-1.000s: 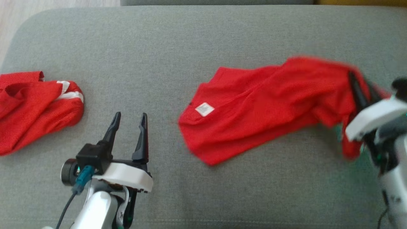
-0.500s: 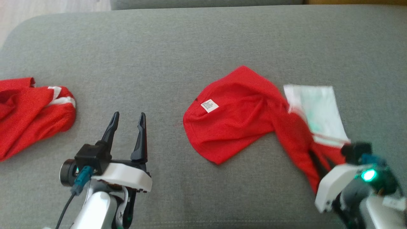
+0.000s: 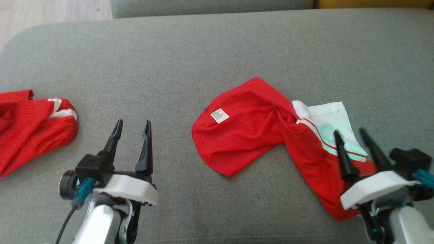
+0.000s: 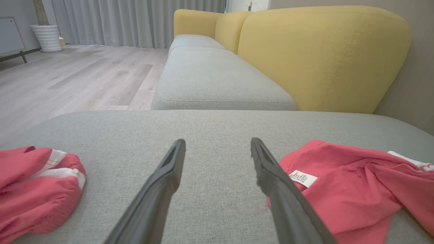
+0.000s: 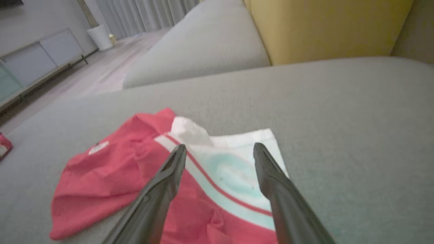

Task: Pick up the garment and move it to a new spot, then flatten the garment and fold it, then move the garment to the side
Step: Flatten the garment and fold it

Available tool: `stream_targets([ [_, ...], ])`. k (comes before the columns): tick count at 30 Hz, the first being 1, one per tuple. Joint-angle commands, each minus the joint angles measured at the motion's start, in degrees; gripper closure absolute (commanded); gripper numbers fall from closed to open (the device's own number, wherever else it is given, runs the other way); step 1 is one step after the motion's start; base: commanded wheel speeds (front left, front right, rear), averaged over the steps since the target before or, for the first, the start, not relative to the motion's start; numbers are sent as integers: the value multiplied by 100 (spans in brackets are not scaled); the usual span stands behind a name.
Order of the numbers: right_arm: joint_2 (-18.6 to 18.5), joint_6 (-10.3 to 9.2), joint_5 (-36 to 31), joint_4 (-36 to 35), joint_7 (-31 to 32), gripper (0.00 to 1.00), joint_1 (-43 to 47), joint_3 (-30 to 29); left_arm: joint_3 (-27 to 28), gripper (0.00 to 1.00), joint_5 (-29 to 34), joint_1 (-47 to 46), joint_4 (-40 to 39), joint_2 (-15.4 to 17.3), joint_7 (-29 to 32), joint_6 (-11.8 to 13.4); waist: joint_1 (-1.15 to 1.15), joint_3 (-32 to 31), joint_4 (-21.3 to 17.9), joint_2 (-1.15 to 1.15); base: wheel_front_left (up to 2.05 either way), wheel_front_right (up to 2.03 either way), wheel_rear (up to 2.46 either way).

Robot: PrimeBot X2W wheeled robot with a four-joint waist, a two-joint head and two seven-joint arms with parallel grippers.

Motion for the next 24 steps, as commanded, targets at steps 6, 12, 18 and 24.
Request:
stream_targets([
  [6,52,43,-326,-975,-662,0,19,-139,240,0,47,86,-232,188,-51,94,0,-223,-39,0,0,0,0],
  [12,149,43,-502,-1451,-742,0,289,-204,187,0,30,216,-274,241,49,106,0,-461,-20,0,0,0,0],
  [18,263,43,-513,-1557,-633,0,586,-155,151,0,-4,338,-357,292,147,131,0,-562,-25,0,0,0,0],
  [24,304,43,-531,-1553,-613,0,633,-182,157,0,-26,353,-393,330,189,153,0,-556,-16,0,0,0,0],
])
